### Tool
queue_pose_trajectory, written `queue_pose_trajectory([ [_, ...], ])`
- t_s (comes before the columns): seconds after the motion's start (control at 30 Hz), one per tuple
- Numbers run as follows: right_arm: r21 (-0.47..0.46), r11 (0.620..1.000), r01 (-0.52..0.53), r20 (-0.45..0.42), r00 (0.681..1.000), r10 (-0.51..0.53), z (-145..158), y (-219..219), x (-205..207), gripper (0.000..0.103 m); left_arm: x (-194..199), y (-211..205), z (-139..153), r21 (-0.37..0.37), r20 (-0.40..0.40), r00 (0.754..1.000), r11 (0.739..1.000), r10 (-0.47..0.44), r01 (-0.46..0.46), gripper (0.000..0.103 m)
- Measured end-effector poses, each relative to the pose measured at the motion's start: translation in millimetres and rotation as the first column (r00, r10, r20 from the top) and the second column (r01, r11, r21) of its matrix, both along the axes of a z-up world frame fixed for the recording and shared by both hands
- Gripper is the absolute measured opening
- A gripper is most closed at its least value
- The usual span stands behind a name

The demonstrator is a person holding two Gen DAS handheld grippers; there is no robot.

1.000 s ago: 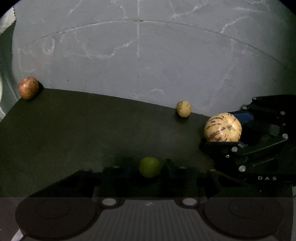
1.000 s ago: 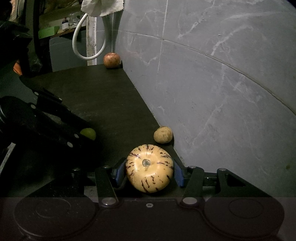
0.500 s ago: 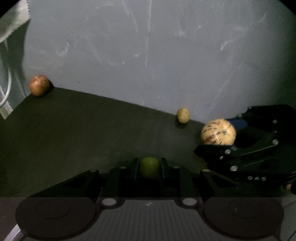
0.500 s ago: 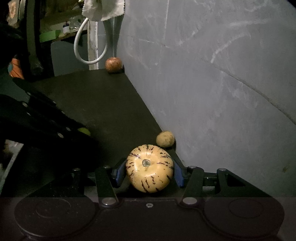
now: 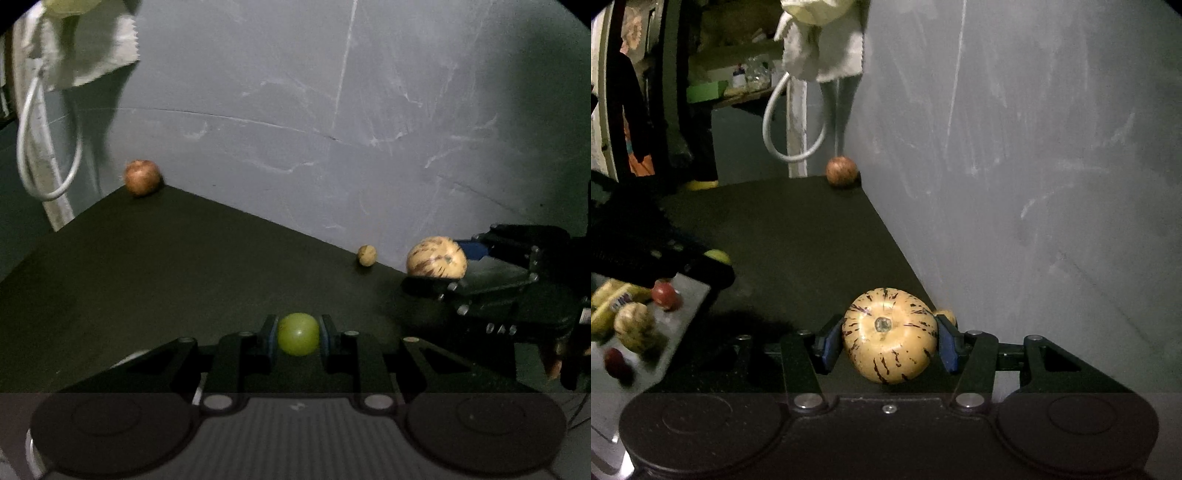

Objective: Organize fruits
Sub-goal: 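Grasp the green grape with the left gripper while the right gripper grasps the striped melon, then carry the grape in the left gripper and the melon in the right gripper over the tray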

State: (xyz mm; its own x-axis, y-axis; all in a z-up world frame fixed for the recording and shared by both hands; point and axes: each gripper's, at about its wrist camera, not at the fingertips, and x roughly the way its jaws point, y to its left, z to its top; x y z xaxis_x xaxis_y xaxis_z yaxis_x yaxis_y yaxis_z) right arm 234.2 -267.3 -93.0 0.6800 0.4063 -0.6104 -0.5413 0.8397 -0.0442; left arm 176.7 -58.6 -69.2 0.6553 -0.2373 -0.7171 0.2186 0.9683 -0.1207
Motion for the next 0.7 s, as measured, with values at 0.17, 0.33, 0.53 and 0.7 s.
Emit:
queue_pose_trajectory([
  [0.17, 0.006, 1.0, 0.005, 0.032, 0.999, -0.006, 28, 10, -29, 0.054, -36, 25, 7, -0.036, 0.008, 1.0, 0.999, 0.023, -0.022, 0.024],
  [0.33, -0.013, 1.0, 0.015, 0.036, 0.999, -0.015, 46, 28, -61, 0.054, -82, 50, 8, -0.07, 0.014, 0.999, 0.997, 0.035, -0.034, 0.024],
  [0.53, -0.028, 1.0, -0.013, 0.03, 0.999, 0.014, 58, 63, -104, 0.054, -132, 89, 4, -0.073, 0.008, 0.998, 0.995, 0.067, -0.067, 0.024],
  [0.7, -0.019, 0.999, -0.048, 0.008, 0.999, 0.048, 60, 94, -136, 0.054, -162, 118, -5, -0.065, -0.016, 0.996, 0.994, 0.092, -0.093, 0.024],
])
